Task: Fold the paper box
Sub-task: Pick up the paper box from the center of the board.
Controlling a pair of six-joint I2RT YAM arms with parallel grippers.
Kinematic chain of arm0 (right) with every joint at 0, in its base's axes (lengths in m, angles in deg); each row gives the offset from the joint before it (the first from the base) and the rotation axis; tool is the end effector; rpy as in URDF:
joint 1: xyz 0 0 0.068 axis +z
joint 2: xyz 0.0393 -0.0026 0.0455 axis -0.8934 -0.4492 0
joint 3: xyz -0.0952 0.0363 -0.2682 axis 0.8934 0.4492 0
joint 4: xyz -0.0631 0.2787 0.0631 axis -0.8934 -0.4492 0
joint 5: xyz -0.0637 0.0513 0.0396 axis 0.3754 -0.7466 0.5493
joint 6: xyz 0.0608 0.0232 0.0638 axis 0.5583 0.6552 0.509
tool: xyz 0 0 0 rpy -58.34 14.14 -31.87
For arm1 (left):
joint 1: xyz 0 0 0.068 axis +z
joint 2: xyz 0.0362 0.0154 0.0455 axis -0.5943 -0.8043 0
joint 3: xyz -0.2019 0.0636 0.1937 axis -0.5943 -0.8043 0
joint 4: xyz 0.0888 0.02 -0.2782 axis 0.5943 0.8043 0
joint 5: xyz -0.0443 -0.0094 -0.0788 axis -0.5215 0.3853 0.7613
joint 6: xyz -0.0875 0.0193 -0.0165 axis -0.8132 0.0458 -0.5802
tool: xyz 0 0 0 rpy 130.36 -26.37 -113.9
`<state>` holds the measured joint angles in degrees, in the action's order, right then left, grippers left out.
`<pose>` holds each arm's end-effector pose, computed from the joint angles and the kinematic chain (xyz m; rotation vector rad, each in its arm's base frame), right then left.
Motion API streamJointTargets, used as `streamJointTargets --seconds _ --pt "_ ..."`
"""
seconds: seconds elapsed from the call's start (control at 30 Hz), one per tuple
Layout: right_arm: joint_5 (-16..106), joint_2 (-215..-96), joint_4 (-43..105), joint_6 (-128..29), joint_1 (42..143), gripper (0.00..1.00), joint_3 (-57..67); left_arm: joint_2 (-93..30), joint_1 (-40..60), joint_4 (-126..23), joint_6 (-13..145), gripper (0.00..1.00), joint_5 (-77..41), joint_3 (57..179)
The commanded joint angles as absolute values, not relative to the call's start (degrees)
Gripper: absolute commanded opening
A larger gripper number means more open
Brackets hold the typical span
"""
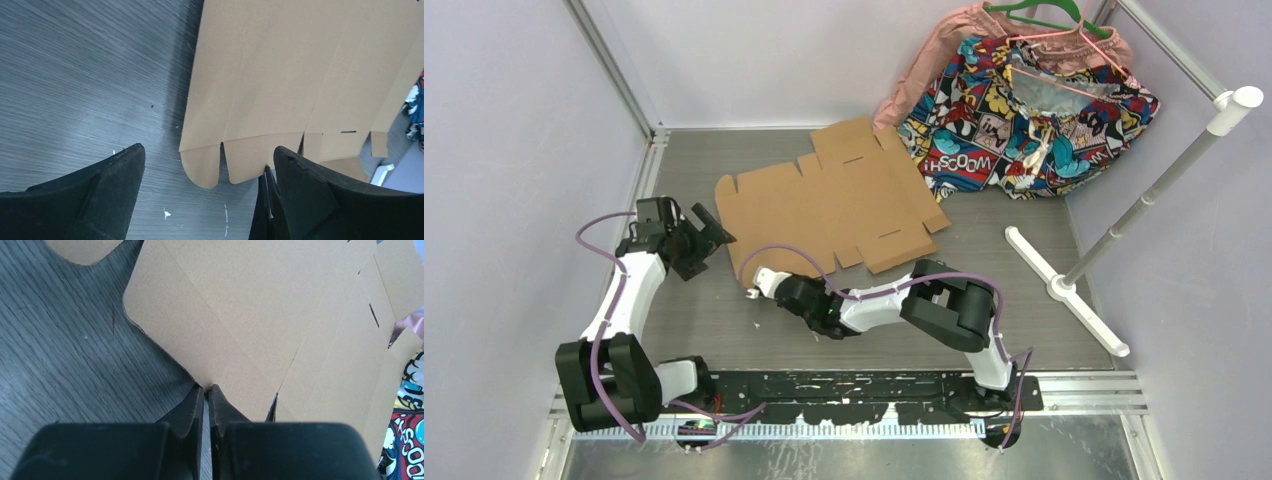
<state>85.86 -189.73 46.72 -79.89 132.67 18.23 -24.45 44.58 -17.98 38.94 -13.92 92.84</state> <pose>0.2064 0.4212 0.0919 -1.3086 1.6616 -0.1822 0.2901 0.0234 0.2026 -0.9246 2.3627 -0.4932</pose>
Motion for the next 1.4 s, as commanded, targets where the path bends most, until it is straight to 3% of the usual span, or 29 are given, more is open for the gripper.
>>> streamJointTargets --seconds 0.0,0.53,0.87,0.97,1.07,1.2,1.33,1.37 --pt "87.09 -182.92 51.45 -74.19 132.64 0.09 20.87 -23.95 45.87 -20.69 37.44 1.0 -7.54 94.68" --pt "89.68 -177.72 52.97 -70.69 137.97 0.09 24.36 -26.05 46.01 -31.52 32.07 1.0 -2.69 90.75" --pt "90.69 -179.19 52.16 -69.39 141.54 0.09 22.26 -26.71 44.42 -28.46 33.61 0.97 -4.28 92.96" --pt "90.5 -179.18 51.81 -69.16 141.99 0.09 21.73 -26.74 43.37 -26.89 34.79 0.81 -5.71 93.76" --pt "90.4 -179.1 51.29 -68.96 142.39 0.09 20.99 -27.09 42.66 -25.37 35.65 0.5 -6.82 94.89" --pt "90.2 -179.03 50.73 -68.81 142.99 0.09 19.98 -28.12 41.88 -23.41 37.02 0.36 -7.64 96.71" --pt "90.37 -179.27 49.7 -68.3 143.61 0.09 18.48 -28.58 41.85 -20.85 38.82 0.07 -8.78 99.53" --pt "90.54 -179.28 49.32 -67.9 143.71 0.09 18.02 -28.74 41.84 -19.74 39.35 0.03 -9.17 100.63"
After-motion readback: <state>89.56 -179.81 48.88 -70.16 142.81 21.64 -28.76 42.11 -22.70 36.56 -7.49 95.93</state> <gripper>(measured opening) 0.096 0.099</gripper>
